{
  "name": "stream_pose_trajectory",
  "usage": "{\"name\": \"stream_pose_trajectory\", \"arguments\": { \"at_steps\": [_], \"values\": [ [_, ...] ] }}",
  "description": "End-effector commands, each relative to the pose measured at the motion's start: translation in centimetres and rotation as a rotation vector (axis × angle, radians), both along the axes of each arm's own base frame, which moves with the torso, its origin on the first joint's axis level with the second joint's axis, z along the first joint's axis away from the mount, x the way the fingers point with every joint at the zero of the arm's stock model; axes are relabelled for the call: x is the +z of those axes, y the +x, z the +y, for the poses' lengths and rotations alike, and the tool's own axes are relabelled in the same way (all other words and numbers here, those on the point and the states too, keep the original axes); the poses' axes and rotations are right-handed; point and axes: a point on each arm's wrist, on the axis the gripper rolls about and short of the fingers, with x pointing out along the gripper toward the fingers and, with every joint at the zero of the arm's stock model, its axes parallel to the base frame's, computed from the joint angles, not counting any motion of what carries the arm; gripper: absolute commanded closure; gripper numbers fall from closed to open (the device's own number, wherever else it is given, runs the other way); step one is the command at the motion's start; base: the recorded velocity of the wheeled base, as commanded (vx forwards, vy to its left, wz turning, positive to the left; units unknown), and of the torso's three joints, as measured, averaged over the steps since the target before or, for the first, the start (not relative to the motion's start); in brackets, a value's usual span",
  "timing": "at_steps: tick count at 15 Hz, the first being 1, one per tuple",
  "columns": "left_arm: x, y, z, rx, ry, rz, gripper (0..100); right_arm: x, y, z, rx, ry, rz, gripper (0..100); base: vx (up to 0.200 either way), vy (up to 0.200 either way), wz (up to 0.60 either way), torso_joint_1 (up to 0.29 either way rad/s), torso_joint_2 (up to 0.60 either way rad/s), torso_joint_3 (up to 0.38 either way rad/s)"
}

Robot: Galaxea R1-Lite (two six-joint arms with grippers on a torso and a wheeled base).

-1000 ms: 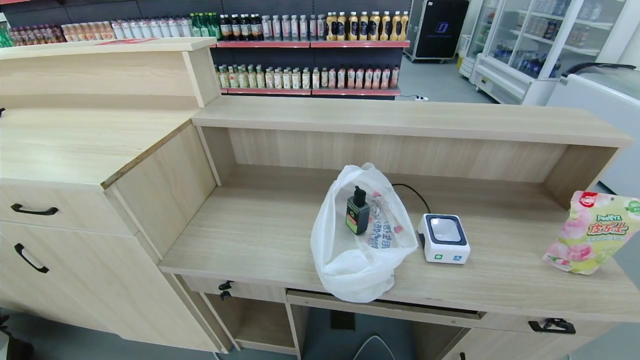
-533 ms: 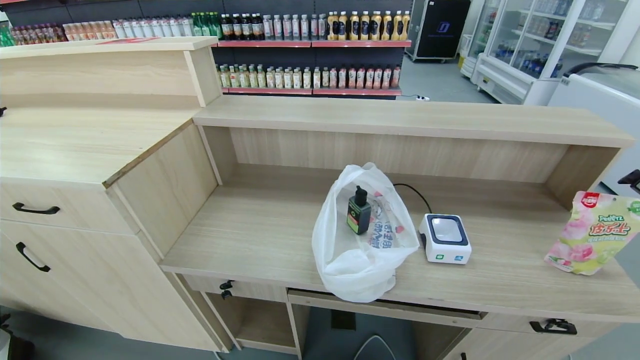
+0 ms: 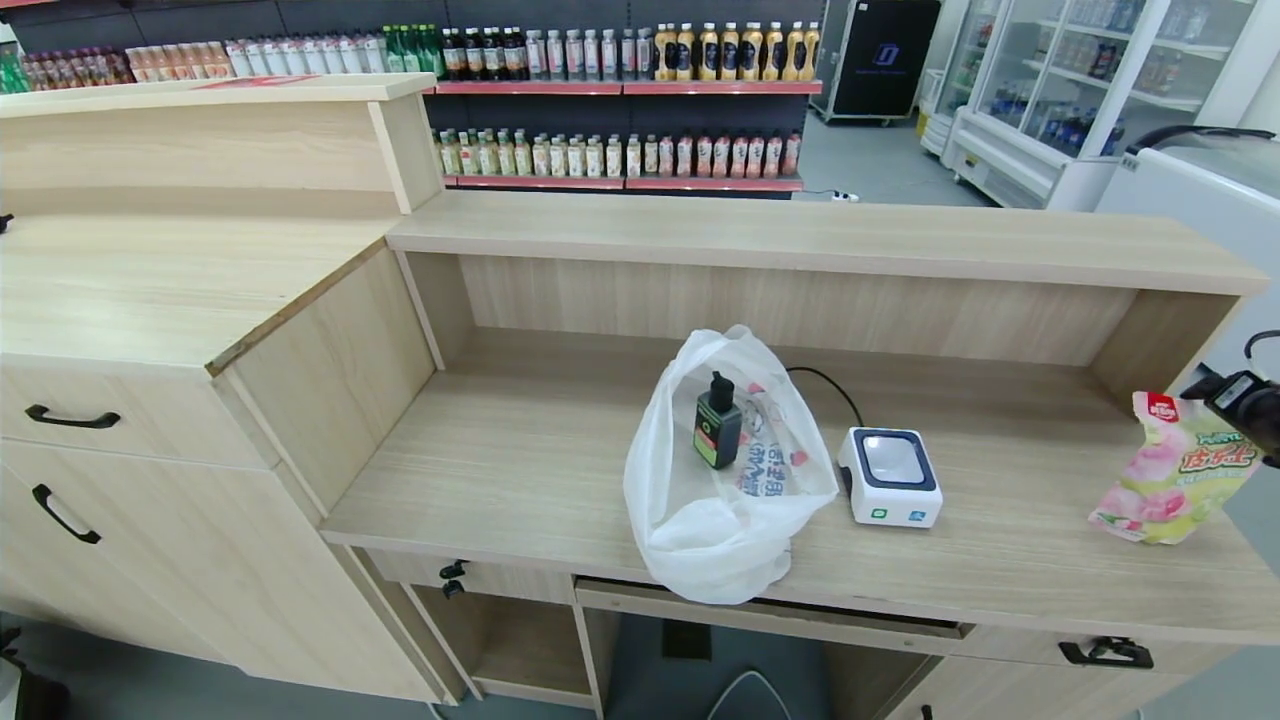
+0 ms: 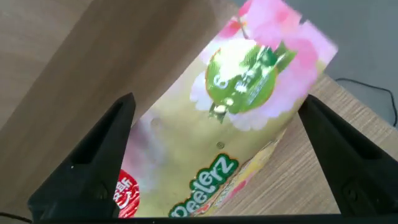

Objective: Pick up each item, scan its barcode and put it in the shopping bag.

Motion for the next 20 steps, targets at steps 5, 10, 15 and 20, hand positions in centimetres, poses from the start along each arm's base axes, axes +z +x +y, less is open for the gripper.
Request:
{"name": "stream_pose_trajectory", "arguments": {
  "at_steps": [5,10,15,20],
  "values": [
    [0.0,0.0,0.0,0.001,0.0,0.0,100,-4.7,0.0,1.6,0.024,0.006,0.171,0,0.0,0.0,0.0,0.0,0.0,0.0],
    [0.0,0.0,0.0,0.001,0.0,0.0,100,-5.8,0.6,2.5,0.073,-0.016,0.193,0,0.0,0.0,0.0,0.0,0.0,0.0],
    [0.0,0.0,0.0,0.001,0.0,0.0,100,-6.6,0.5,2.6,0.134,-0.151,0.312,100,0.0,0.0,0.0,0.0,0.0,0.0],
    [0.0,0.0,0.0,0.001,0.0,0.0,100,-7.6,-0.1,3.1,0.122,-0.257,0.28,100,0.0,0.0,0.0,0.0,0.0,0.0]
  ]
}}
